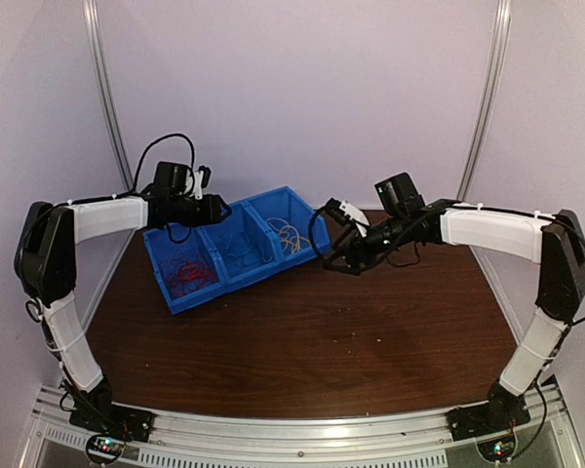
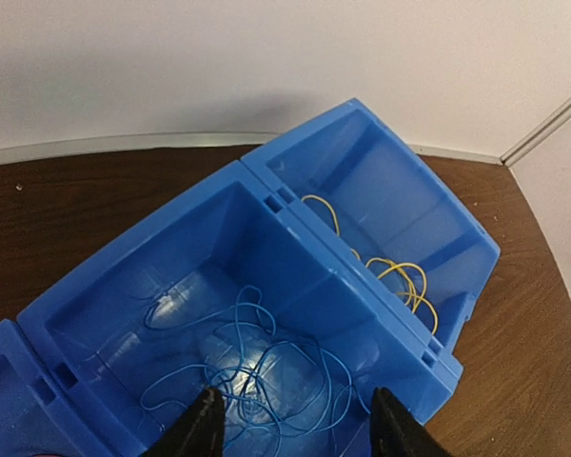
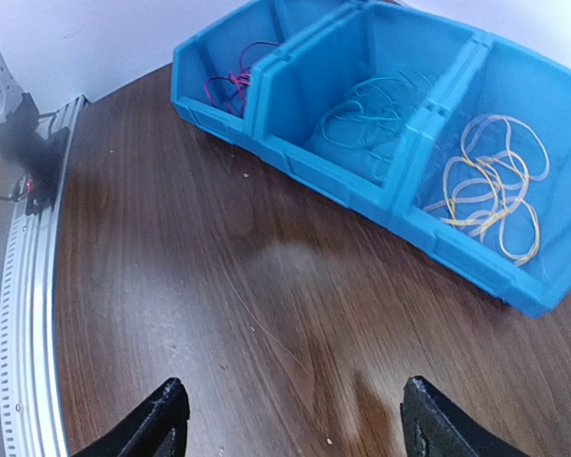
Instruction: Untangle the cables
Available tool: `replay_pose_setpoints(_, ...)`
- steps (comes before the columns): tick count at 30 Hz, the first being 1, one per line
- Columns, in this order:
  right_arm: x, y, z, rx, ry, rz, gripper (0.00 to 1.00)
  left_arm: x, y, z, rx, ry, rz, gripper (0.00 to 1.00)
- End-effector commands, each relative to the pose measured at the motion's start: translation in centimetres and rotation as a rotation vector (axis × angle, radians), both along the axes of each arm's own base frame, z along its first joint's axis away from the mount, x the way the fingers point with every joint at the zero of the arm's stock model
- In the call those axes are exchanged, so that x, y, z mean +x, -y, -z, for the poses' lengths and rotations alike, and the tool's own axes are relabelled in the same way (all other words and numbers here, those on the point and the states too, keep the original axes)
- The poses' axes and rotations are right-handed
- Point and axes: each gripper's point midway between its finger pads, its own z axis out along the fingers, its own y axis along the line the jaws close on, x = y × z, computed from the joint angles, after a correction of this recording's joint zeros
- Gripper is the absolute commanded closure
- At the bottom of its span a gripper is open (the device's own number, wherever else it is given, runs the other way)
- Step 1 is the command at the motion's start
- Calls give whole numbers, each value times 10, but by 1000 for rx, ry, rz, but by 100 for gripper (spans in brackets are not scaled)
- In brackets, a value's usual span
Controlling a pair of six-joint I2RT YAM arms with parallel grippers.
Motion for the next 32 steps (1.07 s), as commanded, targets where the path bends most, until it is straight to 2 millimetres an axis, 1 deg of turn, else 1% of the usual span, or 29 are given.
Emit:
replay_pose_setpoints(1,15,50,-19,8,46,96,22,4,-4,-54,-10,116,-17,41)
replay_pose_setpoints(3,24,71,-32,46,66,162,21,-1,-7,-71,3,144,-15,40)
replay_pose_setpoints(6,35,105,-58,64,142,255,18,-9,-11,-98,24,202,-3,38)
replay_pose_setpoints(10,56,160,-95,81,260,442,11,-21,-16,-144,51,302,12,35)
replay_pose_setpoints(11,61,174,-105,91,288,501,6,-24,-18,-155,60,327,14,33)
replay_pose_setpoints(12,69,190,-114,107,304,578,2,-27,-21,-166,72,354,13,29)
replay_pose_setpoints(13,77,207,-121,125,308,673,0,-29,-24,-176,91,383,8,11)
replay_pose_setpoints(14,84,223,-128,141,312,761,0,-31,-29,-184,119,407,-8,3)
replay_pose_setpoints(16,95,256,-140,152,323,967,0,-30,-46,-194,171,428,-89,2)
replay_pose_setpoints(17,97,268,-145,155,324,1043,0,-30,-57,-198,193,433,-143,3)
replay_pose_setpoints(18,96,276,-150,143,338,1087,0,-30,-66,-200,211,436,-186,2)
replay_pose_setpoints(20,92,289,-163,122,381,1141,0,-36,-75,-203,230,444,-223,2)
replay_pose_setpoints(23,79,297,-185,112,460,1162,0,-45,-74,-202,223,464,-203,2)
replay_pose_setpoints(24,75,299,-195,114,480,1168,0,-50,-73,-202,214,475,-192,2)
replay_pose_setpoints(26,68,303,-214,118,505,1182,0,-56,-73,-197,211,484,-182,2)
replay_pose_setpoints(28,61,304,-228,119,527,1177,0,-60,-74,-193,210,492,-182,2)
replay_pose_setpoints(30,56,304,-234,128,540,1172,0,-64,-75,-186,222,495,-171,2)
replay_pose_setpoints(32,54,302,-230,138,529,1152,0,-65,-76,-183,237,496,-170,2)
